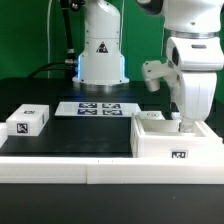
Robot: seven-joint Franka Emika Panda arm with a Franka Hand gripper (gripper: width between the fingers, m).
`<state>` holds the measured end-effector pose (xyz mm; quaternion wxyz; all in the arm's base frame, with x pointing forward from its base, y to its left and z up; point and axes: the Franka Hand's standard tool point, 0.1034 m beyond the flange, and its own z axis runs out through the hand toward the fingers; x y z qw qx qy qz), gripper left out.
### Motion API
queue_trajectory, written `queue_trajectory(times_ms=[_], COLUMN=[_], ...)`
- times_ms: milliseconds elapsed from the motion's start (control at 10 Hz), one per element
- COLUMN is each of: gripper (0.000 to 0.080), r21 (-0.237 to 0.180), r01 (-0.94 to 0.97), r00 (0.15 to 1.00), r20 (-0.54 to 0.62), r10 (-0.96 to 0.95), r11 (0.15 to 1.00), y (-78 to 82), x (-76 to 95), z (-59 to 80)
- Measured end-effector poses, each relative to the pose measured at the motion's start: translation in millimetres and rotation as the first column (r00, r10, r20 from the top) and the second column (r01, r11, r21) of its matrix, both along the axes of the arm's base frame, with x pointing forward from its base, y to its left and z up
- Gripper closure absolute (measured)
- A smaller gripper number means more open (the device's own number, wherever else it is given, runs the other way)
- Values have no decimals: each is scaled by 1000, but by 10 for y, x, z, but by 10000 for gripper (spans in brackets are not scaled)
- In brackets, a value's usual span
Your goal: Assemble cabinet
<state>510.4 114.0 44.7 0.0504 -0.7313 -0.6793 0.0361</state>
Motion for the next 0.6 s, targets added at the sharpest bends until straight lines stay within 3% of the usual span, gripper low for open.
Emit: queue_trajectory(times_ms=[300, 600], gripper=[2, 2], r21=[-2, 1], r01=[-4, 52], r00=[999, 997], r20=[39, 55], r10=[4, -52], r11=[1000, 999], y=[14, 181], x=[-223, -506], z=[154, 137])
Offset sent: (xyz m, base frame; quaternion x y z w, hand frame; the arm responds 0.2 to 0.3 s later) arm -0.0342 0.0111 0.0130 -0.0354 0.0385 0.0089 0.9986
